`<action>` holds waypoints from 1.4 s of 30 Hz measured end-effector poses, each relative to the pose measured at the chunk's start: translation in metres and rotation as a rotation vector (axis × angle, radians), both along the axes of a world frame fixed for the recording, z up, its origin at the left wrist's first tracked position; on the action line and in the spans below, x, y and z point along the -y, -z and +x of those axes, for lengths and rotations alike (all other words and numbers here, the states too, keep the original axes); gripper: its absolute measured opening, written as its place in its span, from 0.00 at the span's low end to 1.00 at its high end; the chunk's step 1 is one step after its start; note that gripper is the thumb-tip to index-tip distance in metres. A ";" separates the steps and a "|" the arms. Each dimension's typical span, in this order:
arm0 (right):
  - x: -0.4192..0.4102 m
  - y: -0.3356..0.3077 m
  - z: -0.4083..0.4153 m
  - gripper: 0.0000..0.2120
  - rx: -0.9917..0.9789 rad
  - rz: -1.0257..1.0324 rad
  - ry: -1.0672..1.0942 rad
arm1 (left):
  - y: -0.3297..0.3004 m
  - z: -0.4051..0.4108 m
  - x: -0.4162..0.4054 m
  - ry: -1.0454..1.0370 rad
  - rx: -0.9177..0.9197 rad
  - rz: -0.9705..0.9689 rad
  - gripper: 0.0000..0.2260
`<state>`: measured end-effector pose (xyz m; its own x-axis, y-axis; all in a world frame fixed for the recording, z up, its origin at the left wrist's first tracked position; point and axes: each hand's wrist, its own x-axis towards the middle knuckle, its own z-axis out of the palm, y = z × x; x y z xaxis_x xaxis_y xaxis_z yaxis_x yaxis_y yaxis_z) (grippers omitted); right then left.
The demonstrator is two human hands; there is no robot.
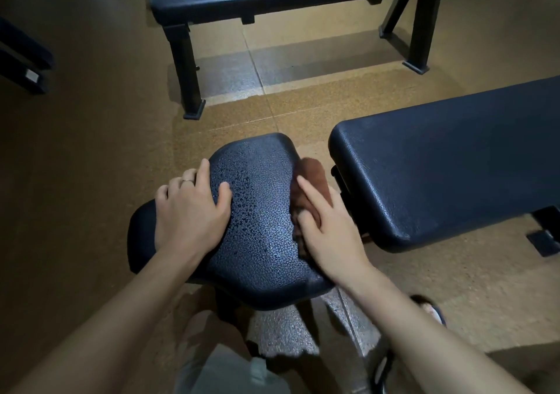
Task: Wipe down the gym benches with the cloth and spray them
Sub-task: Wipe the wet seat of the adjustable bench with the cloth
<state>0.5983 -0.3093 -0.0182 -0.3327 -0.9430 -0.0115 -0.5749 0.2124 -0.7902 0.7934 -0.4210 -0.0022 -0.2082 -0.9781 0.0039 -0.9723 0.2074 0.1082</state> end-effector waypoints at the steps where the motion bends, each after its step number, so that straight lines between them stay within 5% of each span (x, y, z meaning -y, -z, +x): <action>1: 0.027 0.002 -0.006 0.25 0.009 0.016 -0.004 | 0.000 0.000 0.000 -0.005 -0.001 0.003 0.29; 6: 0.103 0.004 -0.017 0.25 0.088 0.066 0.015 | -0.003 -0.001 -0.001 -0.009 -0.017 -0.005 0.27; 15: -0.091 0.009 0.045 0.25 0.292 -0.109 0.303 | -0.001 -0.001 -0.001 -0.011 -0.040 -0.017 0.27; 22: 0.026 -0.008 -0.020 0.21 0.411 0.164 0.186 | -0.002 -0.001 0.000 -0.010 -0.050 -0.009 0.28; 25: 0.037 -0.004 -0.012 0.23 0.219 0.226 0.176 | -0.001 -0.001 0.001 -0.012 -0.057 -0.009 0.28; 32: -0.095 -0.012 0.061 0.29 -0.337 0.069 0.060 | 0.001 0.000 0.001 -0.013 -0.056 -0.009 0.28; 37: -0.018 -0.005 0.025 0.28 -0.561 0.072 -0.134 | 0.000 0.002 0.000 -0.005 -0.067 -0.010 0.28; 42: 0.062 -0.015 0.019 0.26 -0.553 0.215 -0.208 | -0.005 0.014 0.003 0.005 -0.098 0.016 0.27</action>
<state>0.6168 -0.3710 -0.0031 -0.1538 -0.9843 -0.0870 -0.9327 0.1737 -0.3161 0.8075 -0.4236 0.0025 -0.2121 -0.9772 0.0092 -0.9559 0.2094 0.2060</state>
